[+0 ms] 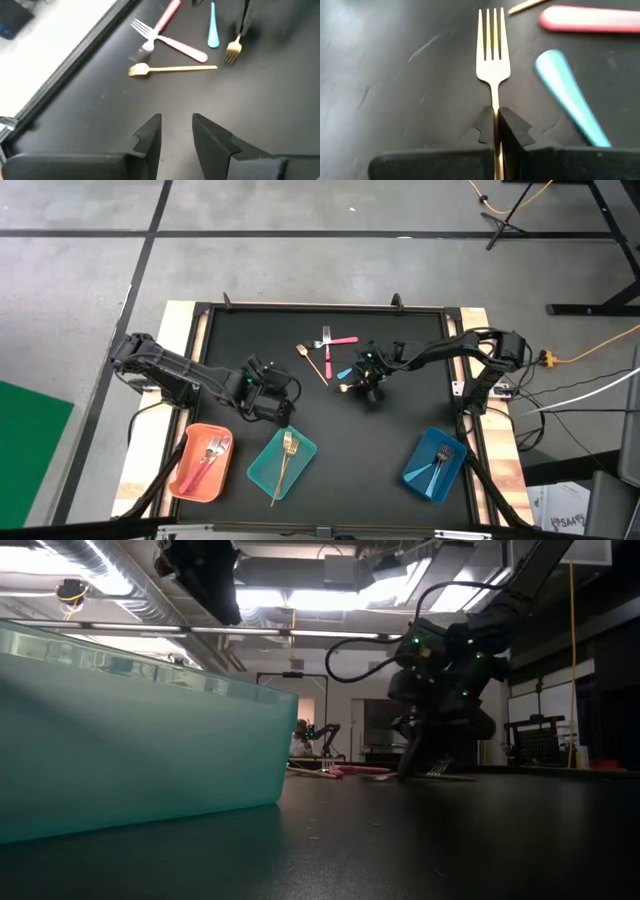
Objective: Sort silverware by color (type)
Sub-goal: Put the gold fork into the green bin
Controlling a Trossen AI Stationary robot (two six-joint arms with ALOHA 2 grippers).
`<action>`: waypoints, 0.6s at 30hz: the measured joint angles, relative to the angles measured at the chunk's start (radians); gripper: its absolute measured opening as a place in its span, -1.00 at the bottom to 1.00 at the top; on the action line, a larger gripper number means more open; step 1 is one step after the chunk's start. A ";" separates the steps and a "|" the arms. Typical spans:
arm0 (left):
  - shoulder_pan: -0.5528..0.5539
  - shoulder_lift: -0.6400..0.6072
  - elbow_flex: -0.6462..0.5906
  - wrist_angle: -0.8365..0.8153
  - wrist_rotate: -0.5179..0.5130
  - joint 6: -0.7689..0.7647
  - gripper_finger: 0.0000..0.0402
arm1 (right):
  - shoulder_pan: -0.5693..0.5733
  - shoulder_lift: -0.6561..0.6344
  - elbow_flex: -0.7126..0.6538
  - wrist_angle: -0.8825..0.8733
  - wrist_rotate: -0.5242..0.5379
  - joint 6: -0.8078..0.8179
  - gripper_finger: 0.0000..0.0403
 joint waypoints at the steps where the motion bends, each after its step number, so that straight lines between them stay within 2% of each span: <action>1: 0.004 0.000 0.000 0.000 -0.009 -0.001 -0.48 | 0.000 0.001 0.000 0.027 0.007 0.034 -0.99; 11: 0.080 0.000 0.000 0.016 -0.007 -0.011 -0.48 | 0.000 0.001 0.001 0.374 0.001 0.465 -0.99; 15: 0.120 0.000 0.000 0.101 0.009 -0.093 -0.48 | 0.001 0.001 0.002 0.555 0.073 0.700 -0.99; 18: 0.154 0.000 0.000 0.187 0.037 -0.103 -0.48 | 0.000 0.000 0.002 0.672 0.142 0.801 -1.00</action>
